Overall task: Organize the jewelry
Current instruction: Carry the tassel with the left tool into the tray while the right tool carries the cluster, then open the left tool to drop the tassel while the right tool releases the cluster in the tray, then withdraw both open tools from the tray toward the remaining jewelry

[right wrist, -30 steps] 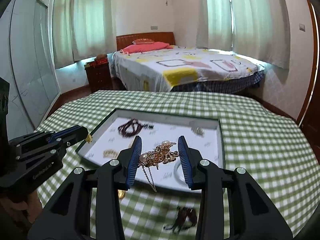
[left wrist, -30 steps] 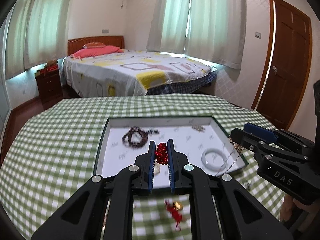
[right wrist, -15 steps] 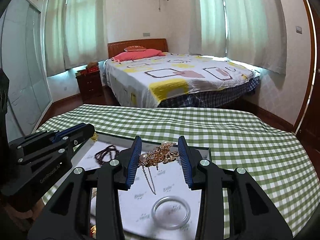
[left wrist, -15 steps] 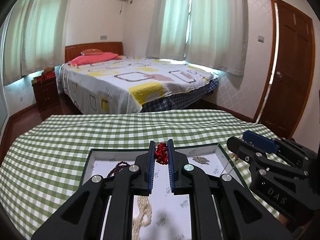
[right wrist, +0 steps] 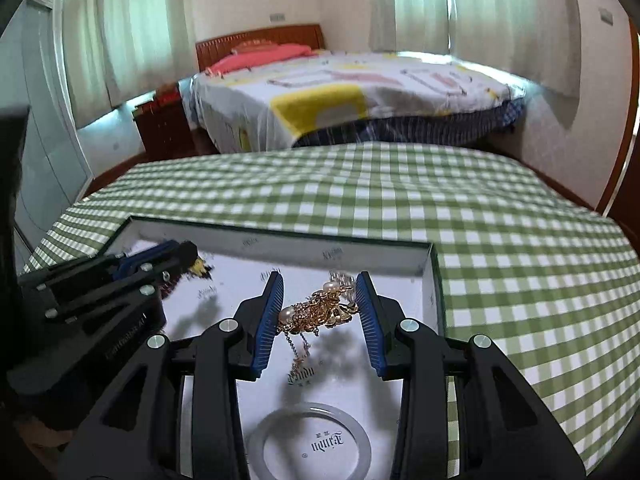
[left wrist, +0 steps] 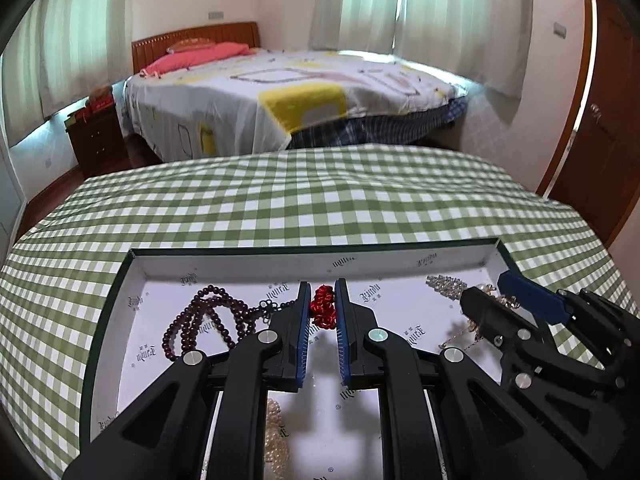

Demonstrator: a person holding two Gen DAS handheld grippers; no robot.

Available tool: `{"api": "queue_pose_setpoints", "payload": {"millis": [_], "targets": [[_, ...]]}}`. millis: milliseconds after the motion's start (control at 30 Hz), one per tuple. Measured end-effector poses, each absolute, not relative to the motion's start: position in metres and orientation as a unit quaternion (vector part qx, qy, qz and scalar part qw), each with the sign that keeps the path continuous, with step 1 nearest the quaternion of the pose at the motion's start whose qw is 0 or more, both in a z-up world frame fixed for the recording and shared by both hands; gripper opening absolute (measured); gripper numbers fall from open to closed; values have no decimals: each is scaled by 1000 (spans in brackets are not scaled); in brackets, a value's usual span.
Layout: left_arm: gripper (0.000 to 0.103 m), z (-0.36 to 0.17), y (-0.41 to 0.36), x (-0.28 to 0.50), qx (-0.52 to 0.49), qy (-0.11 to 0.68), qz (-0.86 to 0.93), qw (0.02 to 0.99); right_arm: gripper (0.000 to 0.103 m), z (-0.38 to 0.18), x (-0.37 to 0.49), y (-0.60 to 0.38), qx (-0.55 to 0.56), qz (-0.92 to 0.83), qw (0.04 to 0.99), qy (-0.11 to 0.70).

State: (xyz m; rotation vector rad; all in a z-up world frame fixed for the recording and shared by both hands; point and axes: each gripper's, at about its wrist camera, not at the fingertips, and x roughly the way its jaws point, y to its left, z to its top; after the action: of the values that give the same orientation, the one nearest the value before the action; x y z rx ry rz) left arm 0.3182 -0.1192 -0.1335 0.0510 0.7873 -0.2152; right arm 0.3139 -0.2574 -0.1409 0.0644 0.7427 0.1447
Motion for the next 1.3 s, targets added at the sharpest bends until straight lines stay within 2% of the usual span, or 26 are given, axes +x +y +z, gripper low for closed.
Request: {"api": "queue_pose_setpoints", "payload": {"millis": [500, 533, 600, 633, 767, 833, 933, 1300], "targets": [[15, -145, -132, 328, 59, 428, -102, 896, 38, -158, 332, -264, 43, 62, 897, 437], [17, -146, -132, 329, 58, 430, -102, 895, 38, -158, 333, -264, 43, 61, 895, 439], [38, -146, -131, 330, 54, 431, -102, 895, 38, -160, 334, -265, 44, 61, 893, 444], [42, -145, -131, 331, 52, 430, -102, 896, 38, -160, 334, -265, 44, 61, 893, 445], [48, -144, -127, 331, 44, 429, -99, 897, 40, -160, 335, -266, 48, 60, 893, 444], [51, -144, -125, 332, 39, 429, -95, 898, 45, -159, 333, -267, 51, 57, 894, 441], [61, -140, -117, 330, 19, 418, -98, 903, 49, -153, 328, -272, 58, 56, 904, 421], [63, -88, -87, 288, -20, 324, -100, 940, 49, -102, 282, -278, 68, 60, 937, 338]]}}
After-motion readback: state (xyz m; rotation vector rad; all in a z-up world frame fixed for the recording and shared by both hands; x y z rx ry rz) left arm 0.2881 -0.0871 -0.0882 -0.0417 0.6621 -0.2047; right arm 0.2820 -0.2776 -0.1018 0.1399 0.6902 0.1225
